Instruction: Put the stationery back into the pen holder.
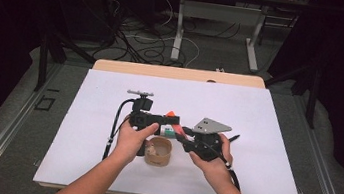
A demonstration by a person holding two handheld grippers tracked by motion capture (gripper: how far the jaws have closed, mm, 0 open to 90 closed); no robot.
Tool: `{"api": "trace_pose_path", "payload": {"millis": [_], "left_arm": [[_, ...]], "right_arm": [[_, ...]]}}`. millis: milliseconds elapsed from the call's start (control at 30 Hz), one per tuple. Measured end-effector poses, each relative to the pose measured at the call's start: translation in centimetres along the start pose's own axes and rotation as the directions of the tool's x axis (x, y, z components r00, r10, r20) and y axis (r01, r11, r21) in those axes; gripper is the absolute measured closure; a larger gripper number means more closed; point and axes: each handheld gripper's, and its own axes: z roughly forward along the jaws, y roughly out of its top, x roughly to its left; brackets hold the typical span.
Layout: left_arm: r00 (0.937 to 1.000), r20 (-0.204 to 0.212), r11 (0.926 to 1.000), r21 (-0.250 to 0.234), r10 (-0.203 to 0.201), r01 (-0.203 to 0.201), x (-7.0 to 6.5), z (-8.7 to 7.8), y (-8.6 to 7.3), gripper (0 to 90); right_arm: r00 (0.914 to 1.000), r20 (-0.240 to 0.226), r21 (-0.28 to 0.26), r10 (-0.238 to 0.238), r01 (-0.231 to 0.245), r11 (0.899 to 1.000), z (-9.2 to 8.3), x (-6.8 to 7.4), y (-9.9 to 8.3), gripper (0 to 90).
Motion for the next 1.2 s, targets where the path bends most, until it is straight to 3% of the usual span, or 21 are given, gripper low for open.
{"api": "trace_pose_path", "payload": {"millis": [167,367,567,667,1067,1167,1200], "left_arm": [[0.9995,0.022,0.9997,0.012,-0.022,0.021,0.0,-0.1,0.1,73.9],[0.9998,0.004,0.9998,0.01,0.019,-0.019,0.0,-0.5,0.2,74.0],[0.9978,-0.032,0.9983,0.007,0.058,-0.058,-0.3,-1.3,0.4,74.0],[0.9941,-0.057,0.9957,0.006,0.092,-0.092,-0.3,-1.9,0.6,74.0],[0.9846,-0.118,0.9908,-0.026,0.129,-0.133,-0.4,-4.0,0.6,74.0],[0.978,-0.143,0.9874,-0.024,0.152,-0.157,-0.4,-4.4,0.5,73.9],[0.9756,-0.15,0.986,-0.022,0.16,-0.165,-0.5,-4.6,0.4,74.0]], "right_arm": [[1.0,-0.009,0.012,0.004,-0.004,1.0,0.0,0.0,0.0,66.1],[0.9993,-0.024,0.03,0.028,-0.027,0.999,0.2,-0.2,-0.2,52.9],[0.9988,-0.023,0.05,0.043,-0.042,0.998,0.4,-0.4,-0.4,48.1],[0.9983,-0.021,0.057,0.054,-0.052,0.997,0.4,-0.4,-0.4,46.5],[0.9959,-0.02,0.071,0.088,-0.087,0.994,0.1,-0.8,-0.6,40.9],[0.9954,-0.016,0.086,0.094,-0.092,0.992,0.0,-1.0,-0.6,40.4],[0.9953,-0.015,0.068,0.096,-0.095,0.993,0.1,-1.0,-0.7,40.2]]}}
